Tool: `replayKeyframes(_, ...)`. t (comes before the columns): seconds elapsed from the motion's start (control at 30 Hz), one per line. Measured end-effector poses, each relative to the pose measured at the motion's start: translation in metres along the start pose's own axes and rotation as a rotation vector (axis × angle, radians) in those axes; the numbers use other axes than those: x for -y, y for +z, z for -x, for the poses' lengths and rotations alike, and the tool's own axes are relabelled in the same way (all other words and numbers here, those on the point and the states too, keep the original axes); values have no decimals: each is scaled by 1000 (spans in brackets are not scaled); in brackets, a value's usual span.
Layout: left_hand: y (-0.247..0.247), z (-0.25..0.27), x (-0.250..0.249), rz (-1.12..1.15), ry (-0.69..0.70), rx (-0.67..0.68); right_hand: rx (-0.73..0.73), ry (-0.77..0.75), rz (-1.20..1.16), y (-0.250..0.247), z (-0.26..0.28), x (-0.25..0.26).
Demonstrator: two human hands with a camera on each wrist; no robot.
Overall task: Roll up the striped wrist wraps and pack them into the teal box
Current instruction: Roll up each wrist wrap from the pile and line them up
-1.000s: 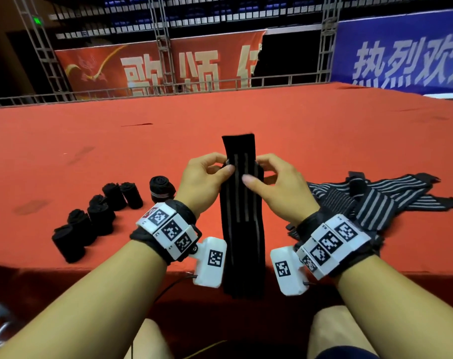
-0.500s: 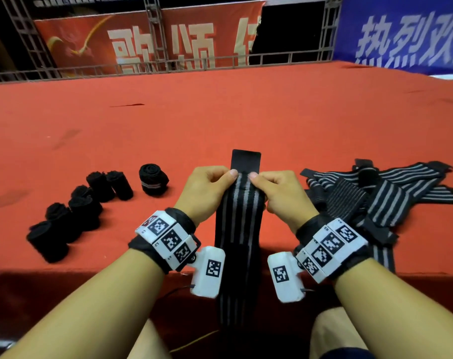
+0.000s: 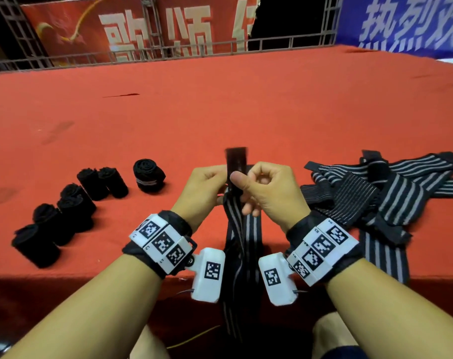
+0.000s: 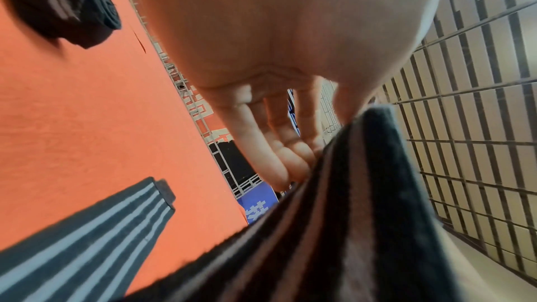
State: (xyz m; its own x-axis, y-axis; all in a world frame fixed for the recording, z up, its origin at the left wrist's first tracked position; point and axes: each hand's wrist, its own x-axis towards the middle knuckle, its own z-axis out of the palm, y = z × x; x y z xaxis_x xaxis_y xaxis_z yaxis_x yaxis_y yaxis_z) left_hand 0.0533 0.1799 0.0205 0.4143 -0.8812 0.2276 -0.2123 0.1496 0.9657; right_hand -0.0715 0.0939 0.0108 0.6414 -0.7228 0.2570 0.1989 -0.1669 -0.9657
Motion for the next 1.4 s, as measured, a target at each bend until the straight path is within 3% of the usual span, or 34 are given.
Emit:
replayKeyframes(0.1, -1, 4, 0, 99, -25, 65, -69, 23, 3, 2, -3, -1)
replayKeyframes(0.2, -8, 8, 6, 46, 80, 180, -72, 33, 58, 0, -1, 3)
replayKeyframes(0.37, -14, 5, 5, 55, 111, 85, -10, -35, 31, -9, 0, 2)
replayKeyframes(0.53, -14, 2, -6, 96, 116, 32, 69, -132, 187, -14, 5, 5)
replayKeyframes(0.6, -14, 2, -11, 166, 114, 27, 145, -137, 260, -18, 7, 7)
replayKeyframes(0.7, -14, 3, -17, 209, 130, 33, 226, -102, 173, -18, 12, 10)
replayKeyframes(0.87, -26, 7, -24, 224, 101, 59, 142, -163, 120, -9, 11, 13)
replayKeyframes(1.17, -39, 21, -28, 121, 63, 103, 16, -132, -29, -1, 15, 26)
replayKeyframes(1.4, -45, 24, -46, 151, 109, 62, 154, -181, -61, 3, 24, 47)
